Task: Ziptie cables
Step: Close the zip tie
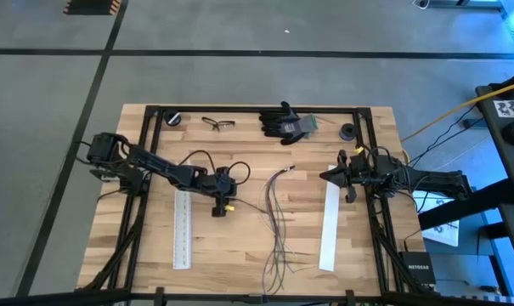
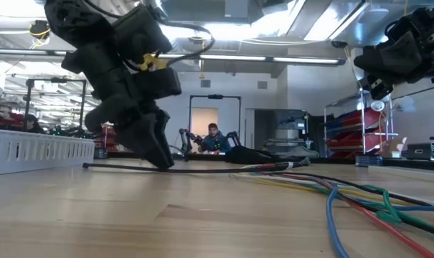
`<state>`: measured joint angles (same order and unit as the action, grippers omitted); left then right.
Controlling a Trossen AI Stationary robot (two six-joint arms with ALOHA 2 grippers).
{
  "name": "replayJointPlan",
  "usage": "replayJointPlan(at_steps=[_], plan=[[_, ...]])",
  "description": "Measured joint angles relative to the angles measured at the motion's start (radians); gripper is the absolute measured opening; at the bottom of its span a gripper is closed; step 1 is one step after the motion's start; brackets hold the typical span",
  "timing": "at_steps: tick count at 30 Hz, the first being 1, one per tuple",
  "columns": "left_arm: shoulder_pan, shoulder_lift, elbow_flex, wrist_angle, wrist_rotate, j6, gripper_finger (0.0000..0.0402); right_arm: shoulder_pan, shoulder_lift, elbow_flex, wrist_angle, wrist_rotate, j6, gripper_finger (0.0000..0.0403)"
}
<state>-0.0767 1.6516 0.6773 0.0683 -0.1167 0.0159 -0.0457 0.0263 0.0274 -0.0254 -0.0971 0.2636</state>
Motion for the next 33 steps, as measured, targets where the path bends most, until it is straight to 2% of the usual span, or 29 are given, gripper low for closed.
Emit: replayJointPlan(at_steps=[33], plan=[[0.015,0.018,0.001,0.035,-0.003,0.019,0.0113,0.0,0.0,0.0,0.0,0.0,0.0,0.0]])
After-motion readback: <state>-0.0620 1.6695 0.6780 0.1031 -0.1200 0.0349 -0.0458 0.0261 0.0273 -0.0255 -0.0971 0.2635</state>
